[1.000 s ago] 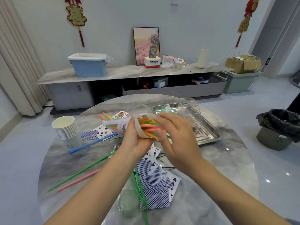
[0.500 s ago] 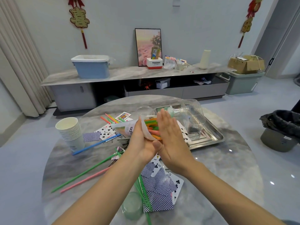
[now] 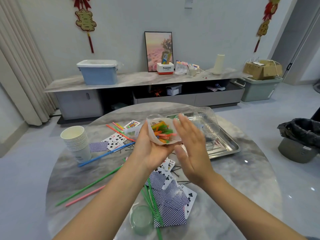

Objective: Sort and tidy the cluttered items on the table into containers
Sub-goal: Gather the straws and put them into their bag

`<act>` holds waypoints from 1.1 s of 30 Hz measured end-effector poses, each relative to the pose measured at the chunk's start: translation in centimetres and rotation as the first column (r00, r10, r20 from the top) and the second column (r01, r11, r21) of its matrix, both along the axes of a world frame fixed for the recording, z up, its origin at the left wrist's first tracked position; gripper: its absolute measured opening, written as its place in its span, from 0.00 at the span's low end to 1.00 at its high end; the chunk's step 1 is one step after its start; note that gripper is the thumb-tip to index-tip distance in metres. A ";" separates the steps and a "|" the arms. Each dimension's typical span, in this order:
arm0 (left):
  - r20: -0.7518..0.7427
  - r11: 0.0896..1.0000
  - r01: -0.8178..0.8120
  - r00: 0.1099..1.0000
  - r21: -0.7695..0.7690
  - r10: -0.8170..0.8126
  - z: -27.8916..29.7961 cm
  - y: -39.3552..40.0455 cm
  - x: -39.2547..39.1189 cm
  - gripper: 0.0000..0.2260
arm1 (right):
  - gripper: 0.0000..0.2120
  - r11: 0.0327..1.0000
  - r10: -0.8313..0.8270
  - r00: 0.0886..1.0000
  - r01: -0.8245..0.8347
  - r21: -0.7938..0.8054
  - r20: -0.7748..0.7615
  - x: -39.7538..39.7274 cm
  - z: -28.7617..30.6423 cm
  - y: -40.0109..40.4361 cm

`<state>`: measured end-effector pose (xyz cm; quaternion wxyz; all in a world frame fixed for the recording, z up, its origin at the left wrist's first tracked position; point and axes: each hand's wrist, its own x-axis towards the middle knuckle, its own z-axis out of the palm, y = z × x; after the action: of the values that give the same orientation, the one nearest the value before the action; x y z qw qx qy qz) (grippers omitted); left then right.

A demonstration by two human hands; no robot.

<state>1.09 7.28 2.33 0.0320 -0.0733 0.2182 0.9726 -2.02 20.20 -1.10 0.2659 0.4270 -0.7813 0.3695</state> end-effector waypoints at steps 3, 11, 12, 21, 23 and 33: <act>-0.042 0.997 0.076 0.996 -0.002 -0.076 0.2 0.4 0.1 0.24 | 0.19 0.980 0.122 0.918 -0.051 -0.194 0.376 0.2 2.1 0.4; 0.002 0.944 0.309 0.950 -0.111 -0.311 0.4 1.6 1.0 0.26 | 0.13 0.982 0.161 0.843 -0.083 -0.172 0.513 -1.1 5.2 2.6; 0.032 0.939 0.319 0.948 -0.130 -0.318 0.3 1.5 1.1 0.28 | 0.13 0.984 0.156 0.835 -0.086 -0.155 0.528 -1.2 5.5 2.7; 0.078 0.983 0.170 0.983 -0.066 -0.165 1.0 -1.4 1.1 0.27 | 0.14 0.954 0.289 0.775 -0.182 -0.240 0.561 1.2 8.7 1.2; 0.091 0.986 0.123 0.989 -0.115 -0.113 2.4 -1.6 1.2 0.17 | 0.16 0.948 0.314 0.761 -0.224 -0.225 0.568 1.8 9.7 0.4; 0.196 0.980 -0.071 0.974 -0.188 0.109 2.8 -13.2 -5.1 0.14 | 0.13 0.995 -0.061 0.674 -0.014 0.095 0.736 -7.7 2.7 -7.9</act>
<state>-4.01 -5.90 5.10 0.0034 -0.1859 0.2969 0.9366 -9.73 12.32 1.62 -0.0875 0.2433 -0.8438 0.4703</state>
